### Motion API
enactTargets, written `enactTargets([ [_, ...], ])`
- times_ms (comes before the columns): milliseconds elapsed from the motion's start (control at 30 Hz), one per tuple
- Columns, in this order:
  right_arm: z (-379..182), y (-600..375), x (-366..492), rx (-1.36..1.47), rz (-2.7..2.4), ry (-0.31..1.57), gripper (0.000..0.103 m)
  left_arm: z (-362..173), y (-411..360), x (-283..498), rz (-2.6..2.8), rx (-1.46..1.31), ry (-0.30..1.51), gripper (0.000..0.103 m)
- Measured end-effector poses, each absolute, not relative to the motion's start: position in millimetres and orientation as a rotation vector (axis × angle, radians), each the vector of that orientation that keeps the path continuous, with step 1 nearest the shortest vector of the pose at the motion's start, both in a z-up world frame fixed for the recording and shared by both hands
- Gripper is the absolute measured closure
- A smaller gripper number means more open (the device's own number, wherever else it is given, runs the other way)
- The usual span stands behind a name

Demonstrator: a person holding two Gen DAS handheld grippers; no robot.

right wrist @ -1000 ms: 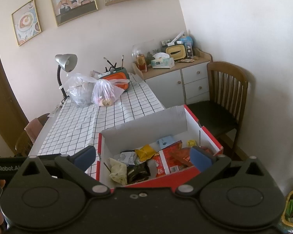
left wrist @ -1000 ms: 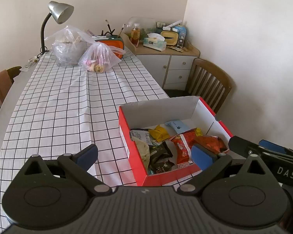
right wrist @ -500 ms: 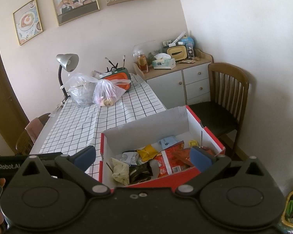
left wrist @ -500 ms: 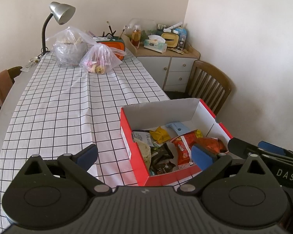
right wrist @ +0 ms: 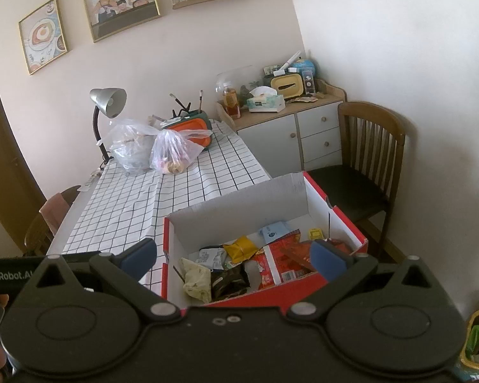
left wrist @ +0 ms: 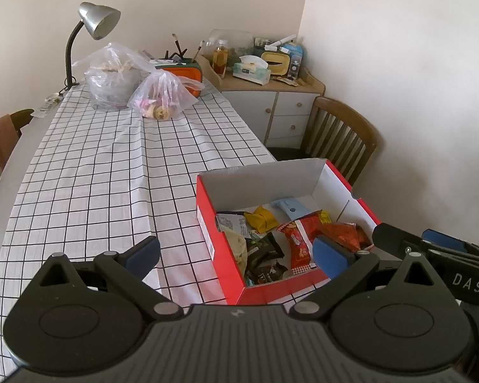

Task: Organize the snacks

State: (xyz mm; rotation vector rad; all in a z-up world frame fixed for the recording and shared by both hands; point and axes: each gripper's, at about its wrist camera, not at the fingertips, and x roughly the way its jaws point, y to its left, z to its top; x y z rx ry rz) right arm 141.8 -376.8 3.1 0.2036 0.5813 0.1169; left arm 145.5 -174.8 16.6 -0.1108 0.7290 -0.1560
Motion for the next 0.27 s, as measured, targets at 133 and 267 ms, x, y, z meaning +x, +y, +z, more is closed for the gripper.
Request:
enactTargets([
  [133, 3.4, -376.5, 142.0, 0.203, 0.117, 0.583, 0.000, 15.6, -174.5, 146.2, -0.161, -0.110, 0.732, 0.001],
  [267, 2.4, -376.6, 142.1, 0.202, 0.119, 0.583, 0.000, 14.9, -174.2, 146.6, -0.161, -0.110, 0.733, 0.001],
])
